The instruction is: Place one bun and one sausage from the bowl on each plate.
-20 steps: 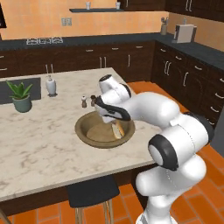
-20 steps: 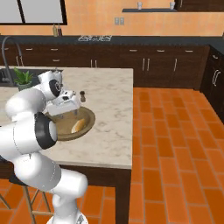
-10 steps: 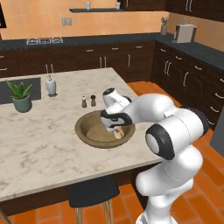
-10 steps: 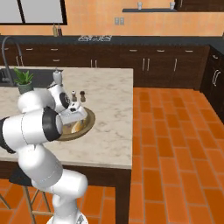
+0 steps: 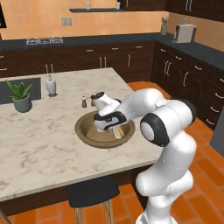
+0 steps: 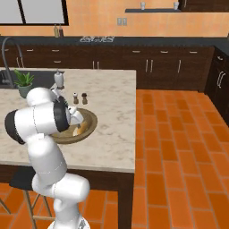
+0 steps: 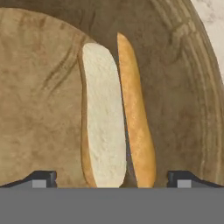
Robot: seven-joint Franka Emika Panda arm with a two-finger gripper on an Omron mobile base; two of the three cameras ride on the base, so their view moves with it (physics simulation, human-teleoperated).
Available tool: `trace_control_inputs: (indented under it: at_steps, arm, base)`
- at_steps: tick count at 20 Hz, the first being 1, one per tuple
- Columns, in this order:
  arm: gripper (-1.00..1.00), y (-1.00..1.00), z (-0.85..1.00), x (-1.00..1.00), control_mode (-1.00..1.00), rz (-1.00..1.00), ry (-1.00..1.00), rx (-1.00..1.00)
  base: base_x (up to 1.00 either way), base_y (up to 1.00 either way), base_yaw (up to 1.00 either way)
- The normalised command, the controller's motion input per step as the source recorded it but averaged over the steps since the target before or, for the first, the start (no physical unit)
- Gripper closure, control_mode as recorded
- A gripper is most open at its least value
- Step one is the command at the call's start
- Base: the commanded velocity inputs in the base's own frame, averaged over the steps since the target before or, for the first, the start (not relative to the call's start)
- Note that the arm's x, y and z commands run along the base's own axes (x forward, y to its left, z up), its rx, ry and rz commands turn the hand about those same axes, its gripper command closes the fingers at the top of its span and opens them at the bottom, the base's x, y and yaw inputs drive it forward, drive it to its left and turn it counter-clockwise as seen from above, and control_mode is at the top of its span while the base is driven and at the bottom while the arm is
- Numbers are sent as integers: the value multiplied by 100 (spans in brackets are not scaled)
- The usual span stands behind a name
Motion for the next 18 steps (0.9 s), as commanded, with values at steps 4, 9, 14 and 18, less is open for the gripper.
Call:
trace_control_inputs:
  at_steps: [4, 9, 14, 18]
  arm:
    - [-100, -12, -54, 0, -100, 0, 0, -9]
    - [-100, -17, -9, -1, -100, 0, 0, -2]
    - [-100, -16, -5, -1, -100, 0, 0, 0]
    - [-100, 6, -45, 1, -100, 0, 0, -4]
  base:
    - [0, 0, 0]
    - [0, 0, 0]
    - [0, 0, 0]
    - [0, 0, 0]
